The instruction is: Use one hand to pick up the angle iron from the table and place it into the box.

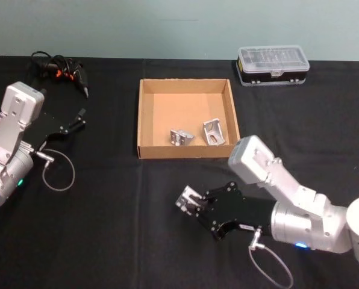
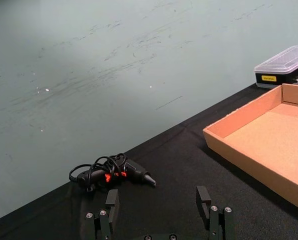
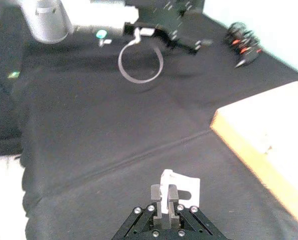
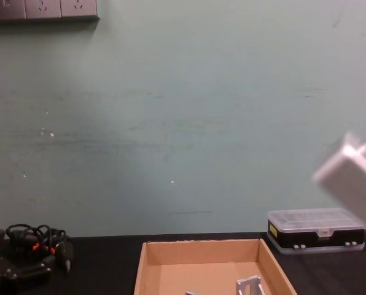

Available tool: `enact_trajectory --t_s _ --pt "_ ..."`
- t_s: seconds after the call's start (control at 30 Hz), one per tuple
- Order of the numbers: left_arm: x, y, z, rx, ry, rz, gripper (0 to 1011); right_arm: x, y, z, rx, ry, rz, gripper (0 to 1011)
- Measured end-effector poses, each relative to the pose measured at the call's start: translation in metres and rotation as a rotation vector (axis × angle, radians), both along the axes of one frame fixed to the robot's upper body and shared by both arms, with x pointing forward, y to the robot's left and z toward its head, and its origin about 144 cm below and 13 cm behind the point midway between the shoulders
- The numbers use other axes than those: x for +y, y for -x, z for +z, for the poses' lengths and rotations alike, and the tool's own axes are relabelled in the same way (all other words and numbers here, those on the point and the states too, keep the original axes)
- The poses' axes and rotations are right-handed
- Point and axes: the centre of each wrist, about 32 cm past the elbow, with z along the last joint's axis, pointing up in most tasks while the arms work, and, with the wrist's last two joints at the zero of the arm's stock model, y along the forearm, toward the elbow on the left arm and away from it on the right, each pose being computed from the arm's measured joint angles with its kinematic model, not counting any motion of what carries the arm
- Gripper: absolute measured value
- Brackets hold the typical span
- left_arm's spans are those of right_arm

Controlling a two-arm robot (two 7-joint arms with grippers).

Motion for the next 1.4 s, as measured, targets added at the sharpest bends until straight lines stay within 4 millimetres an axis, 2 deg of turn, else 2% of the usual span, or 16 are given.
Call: enact_trajectory --t_s 0.33,0.6,1.07,1.4 --pt "0.000 0.000 0.000 0.000 0.000 0.000 1011 -0.027 0.002 0.031 -0.096 -0.069 -0.102 80" --pt "0.000 0.000 0.000 0.000 0.000 0.000 1012 -0.039 0.002 0.043 -0.139 -0.100 -0.151 80" --pt "0.000 0.000 0.000 0.000 0.000 0.000 1011 -0.039 -0.008 0.047 -0.169 -0.111 -0.205 80" --pt "0.000 0.000 0.000 0.000 0.000 0.000 1011 -0.024 -0.036 0.048 -0.181 -0.104 -0.229 80"
